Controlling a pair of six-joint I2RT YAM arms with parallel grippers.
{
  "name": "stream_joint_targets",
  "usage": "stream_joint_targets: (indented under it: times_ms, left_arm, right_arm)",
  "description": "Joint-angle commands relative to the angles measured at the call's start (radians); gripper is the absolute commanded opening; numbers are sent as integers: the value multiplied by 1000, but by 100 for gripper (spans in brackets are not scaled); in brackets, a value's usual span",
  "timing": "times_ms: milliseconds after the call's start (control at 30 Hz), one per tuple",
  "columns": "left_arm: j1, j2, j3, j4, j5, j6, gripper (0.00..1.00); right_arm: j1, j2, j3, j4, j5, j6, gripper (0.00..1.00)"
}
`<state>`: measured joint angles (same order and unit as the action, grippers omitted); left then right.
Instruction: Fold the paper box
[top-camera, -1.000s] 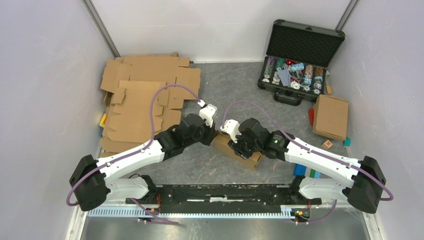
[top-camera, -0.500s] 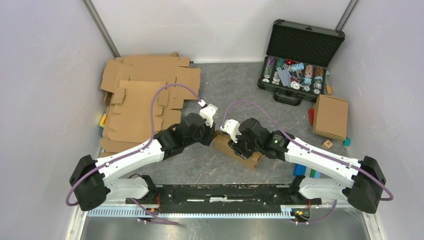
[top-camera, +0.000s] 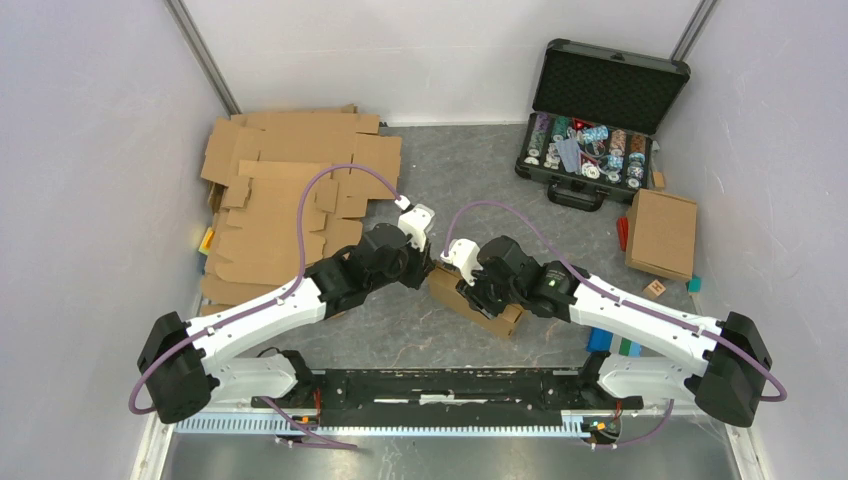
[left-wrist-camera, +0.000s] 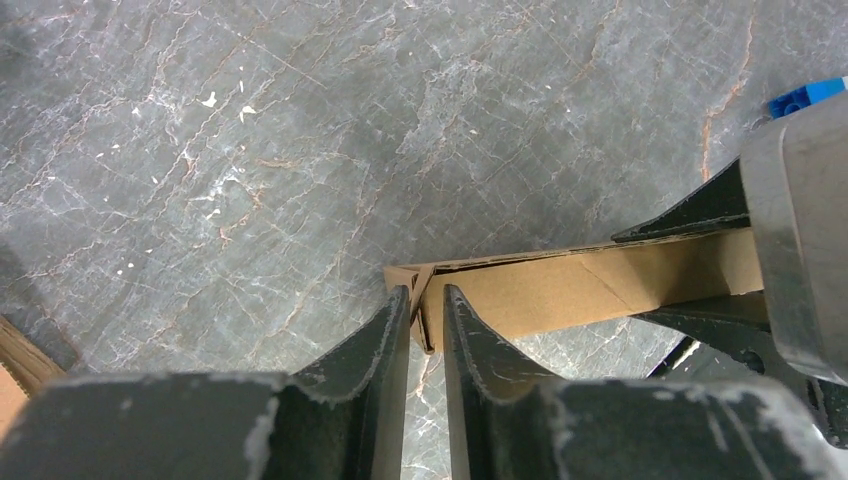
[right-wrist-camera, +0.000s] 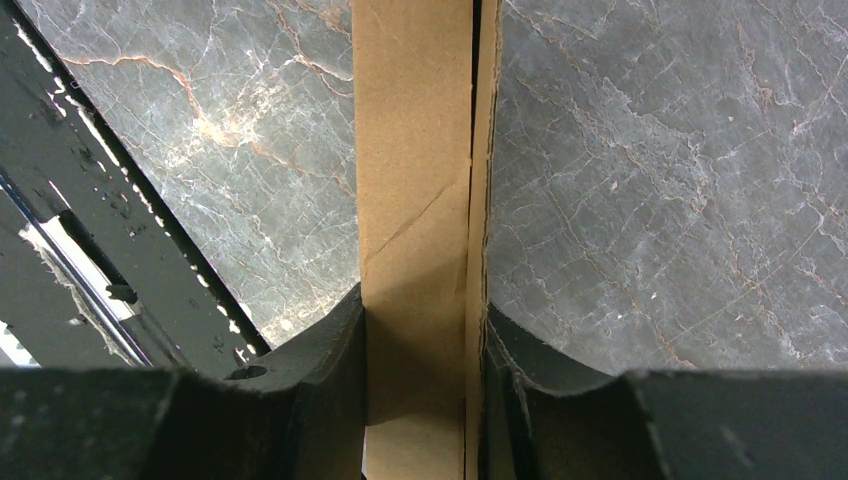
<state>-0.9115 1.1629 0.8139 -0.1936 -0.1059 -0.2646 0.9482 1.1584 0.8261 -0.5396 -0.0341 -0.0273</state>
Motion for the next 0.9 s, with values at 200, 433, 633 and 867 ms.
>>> stream_joint_targets:
  times_ms: [200,433,633,867]
  left_arm:
    - [-6,11,57,-12,-23,-2,24]
    - [-5,35,80,-50,-24,-8,7]
    - [-6,49,110,-95,-7,-46,2]
    - [-5,60,113,-125,-5,-65,2]
  right_arm:
    - [1,-1,-15,-11,-6,8,33]
    - [1,-3,-16,-11,-4,8,33]
    - [1,-2,-15,-10,-1,9,33]
    - [1,-5,-16,-10,0,11,33]
